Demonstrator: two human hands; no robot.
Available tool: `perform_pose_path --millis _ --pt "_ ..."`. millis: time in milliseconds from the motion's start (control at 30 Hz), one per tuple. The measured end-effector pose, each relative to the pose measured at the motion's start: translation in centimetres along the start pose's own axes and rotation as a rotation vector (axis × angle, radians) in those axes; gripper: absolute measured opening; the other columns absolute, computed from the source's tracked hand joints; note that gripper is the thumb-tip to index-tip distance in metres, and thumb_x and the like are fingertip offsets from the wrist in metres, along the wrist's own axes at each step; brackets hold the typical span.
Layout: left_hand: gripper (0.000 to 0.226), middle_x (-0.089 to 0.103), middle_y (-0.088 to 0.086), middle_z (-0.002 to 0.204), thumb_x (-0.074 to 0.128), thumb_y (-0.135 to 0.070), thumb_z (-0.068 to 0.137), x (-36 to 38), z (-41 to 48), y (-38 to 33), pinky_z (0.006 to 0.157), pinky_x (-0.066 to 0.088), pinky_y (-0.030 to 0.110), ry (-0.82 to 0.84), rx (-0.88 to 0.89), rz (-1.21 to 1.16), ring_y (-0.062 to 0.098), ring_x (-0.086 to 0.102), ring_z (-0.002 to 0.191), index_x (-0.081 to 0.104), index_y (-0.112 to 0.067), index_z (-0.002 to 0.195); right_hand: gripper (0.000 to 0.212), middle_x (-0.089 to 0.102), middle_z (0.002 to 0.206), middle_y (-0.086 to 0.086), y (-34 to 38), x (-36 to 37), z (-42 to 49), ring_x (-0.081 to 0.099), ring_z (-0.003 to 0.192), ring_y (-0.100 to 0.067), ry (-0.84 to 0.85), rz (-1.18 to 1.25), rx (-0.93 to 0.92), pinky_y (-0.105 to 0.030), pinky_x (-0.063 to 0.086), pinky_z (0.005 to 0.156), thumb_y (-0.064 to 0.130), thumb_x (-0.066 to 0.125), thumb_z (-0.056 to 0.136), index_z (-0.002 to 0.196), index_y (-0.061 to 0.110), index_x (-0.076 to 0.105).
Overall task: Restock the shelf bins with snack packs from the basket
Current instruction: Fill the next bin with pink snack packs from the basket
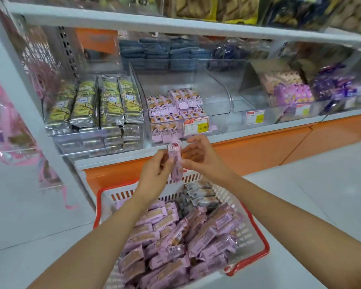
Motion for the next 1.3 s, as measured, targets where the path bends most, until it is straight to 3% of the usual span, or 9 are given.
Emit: perform_pose_path --millis 167,233,300,367,433,600,933,1100,1300 --pt "0.019 0.059 -0.007 0.080 0.046 -0.030 0.104 -1.2 1.7 -4.8 0.063 0.040 0.018 -0.116 0.049 -0.078 -0.001 0.053 0.069 0.057 -0.013 0.104 0.033 0.062 0.093 -0.009 3.4 -1.5 -0.5 0.061 0.081 -0.015 0.000 -0.075 -0.074 -0.030 0.053 0.073 0.008 0.076 0.083 0.106 0.009 0.052" --pt "0.020 0.060 -0.010 0.088 0.045 -0.031 0.104 -2.2 2.2 -6.7 0.071 0.040 0.019 -0.165 0.108 -0.011 -0.004 0.054 0.079 0.057 -0.016 0.106 0.026 0.063 0.091 -0.003 5.5 -2.4 0.2 0.061 0.079 -0.012 -0.042 -0.128 -0.135 -0.026 0.051 0.072 0.005 0.075 0.083 0.101 0.011 0.056" --pt "0.031 0.063 -0.003 0.111 0.041 -0.034 0.103 -4.3 2.5 -8.8 0.093 0.039 0.030 -0.314 0.253 0.246 0.006 0.055 0.106 0.059 -0.013 0.118 0.026 0.063 0.090 0.000 7.5 -3.4 1.5 0.059 0.078 -0.009 -0.084 -0.186 -0.187 -0.019 0.049 0.070 0.003 0.074 0.083 0.099 0.016 0.059" --pt "0.038 0.057 0.005 0.132 0.045 -0.027 0.096 -6.0 2.7 -10.0 0.114 0.025 0.040 -0.441 0.362 0.554 0.022 0.044 0.130 0.059 -0.012 0.127 0.025 0.062 0.087 0.000 8.8 -4.7 3.3 0.057 0.075 -0.009 -0.150 -0.230 -0.198 -0.017 0.047 0.068 0.003 0.074 0.082 0.097 0.018 0.060" --pt "0.044 0.048 0.009 0.146 0.047 -0.023 0.090 -6.2 3.4 -9.6 0.121 0.010 0.046 -0.419 0.395 0.824 0.029 0.031 0.143 0.056 -0.012 0.132 0.023 0.060 0.083 -0.001 9.2 -6.3 5.5 0.053 0.070 -0.009 -0.246 -0.280 -0.179 -0.020 0.047 0.066 0.006 0.074 0.081 0.093 0.020 0.061" --pt "0.049 0.026 0.010 0.161 0.051 -0.029 0.093 -5.2 4.2 -6.0 0.122 0.005 0.054 -0.258 0.401 1.166 0.032 0.020 0.150 0.054 -0.013 0.139 0.014 0.061 0.076 0.002 7.6 -8.0 11.9 0.056 0.068 -0.012 -0.364 -0.527 -0.013 -0.034 0.052 0.070 0.020 0.074 0.079 0.091 0.022 0.069" --pt "0.047 0.028 0.012 0.160 0.046 -0.027 0.086 -5.1 4.6 -5.3 0.122 -0.001 0.052 -0.384 0.514 1.238 0.034 0.027 0.144 0.059 -0.015 0.129 0.011 0.073 0.095 -0.012 3.6 -4.8 21.0 0.066 0.092 -0.027 -0.363 -0.821 0.113 -0.030 0.048 0.077 0.018 0.068 0.086 0.092 0.010 0.074" --pt "0.045 0.025 0.010 0.159 0.044 -0.027 0.086 -5.1 4.7 -5.3 0.122 -0.002 0.051 -0.424 0.542 1.214 0.033 0.027 0.143 0.056 -0.016 0.127 0.016 0.071 0.078 -0.020 2.3 -3.6 23.0 0.068 0.075 -0.031 -0.296 -0.919 0.145 -0.034 0.055 0.069 0.014 0.067 0.084 0.078 0.001 0.074" --pt "0.042 0.025 0.010 0.159 0.045 -0.025 0.086 -5.0 4.8 -5.2 0.123 -0.003 0.050 -0.428 0.519 1.222 0.032 0.029 0.142 0.056 -0.016 0.125 0.015 0.071 0.081 -0.021 1.8 -3.8 22.5 0.055 0.062 -0.019 -0.261 -0.853 0.165 -0.021 0.035 0.053 0.012 0.068 0.083 0.081 -0.002 0.074"
Point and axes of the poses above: each hand's wrist, its own z-axis towards the middle knuckle, its own x-axis out of the palm, y = z × x, the point moved 10 cm from there along z, towards the middle knuckle
